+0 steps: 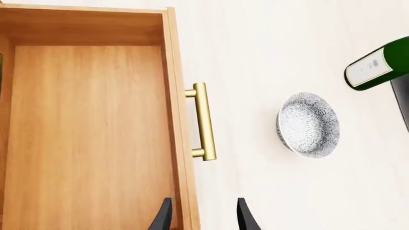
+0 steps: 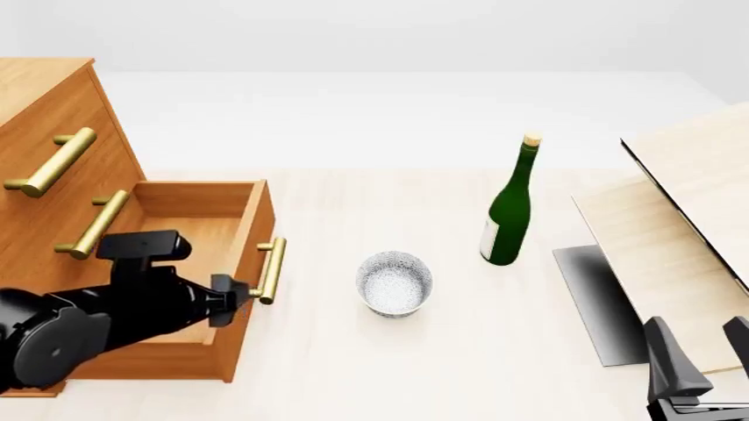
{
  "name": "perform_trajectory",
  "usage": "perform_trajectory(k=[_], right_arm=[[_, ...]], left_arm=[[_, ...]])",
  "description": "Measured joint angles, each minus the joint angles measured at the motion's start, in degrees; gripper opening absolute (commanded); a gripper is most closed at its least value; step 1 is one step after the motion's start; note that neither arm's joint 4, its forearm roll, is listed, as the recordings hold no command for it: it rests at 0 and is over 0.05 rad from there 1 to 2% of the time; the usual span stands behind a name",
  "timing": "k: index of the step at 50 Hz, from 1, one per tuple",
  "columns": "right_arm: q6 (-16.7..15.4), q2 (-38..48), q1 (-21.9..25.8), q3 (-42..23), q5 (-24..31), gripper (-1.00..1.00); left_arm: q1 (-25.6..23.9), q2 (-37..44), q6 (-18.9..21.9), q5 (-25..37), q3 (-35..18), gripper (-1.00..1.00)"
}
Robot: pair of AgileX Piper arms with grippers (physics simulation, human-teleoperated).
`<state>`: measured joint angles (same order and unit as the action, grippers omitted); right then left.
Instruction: Put the bowl in the bottom drawer of the cabinet and close it.
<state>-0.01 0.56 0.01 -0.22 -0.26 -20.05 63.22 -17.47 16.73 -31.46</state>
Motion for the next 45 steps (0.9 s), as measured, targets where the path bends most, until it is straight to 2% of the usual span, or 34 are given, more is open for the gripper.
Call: perform_trajectory(k=[17,45], right_arm=[[0.0,0.0,0.0,0.0,0.0,1.0],[0.0,0.0,0.0,0.0,0.0,1.0]], left_arm=[[0.61,-6.2,1.26,4.27,-1.04,1.0],[-1.6,-14.09,1.96,11.02,-5.74,1.0]])
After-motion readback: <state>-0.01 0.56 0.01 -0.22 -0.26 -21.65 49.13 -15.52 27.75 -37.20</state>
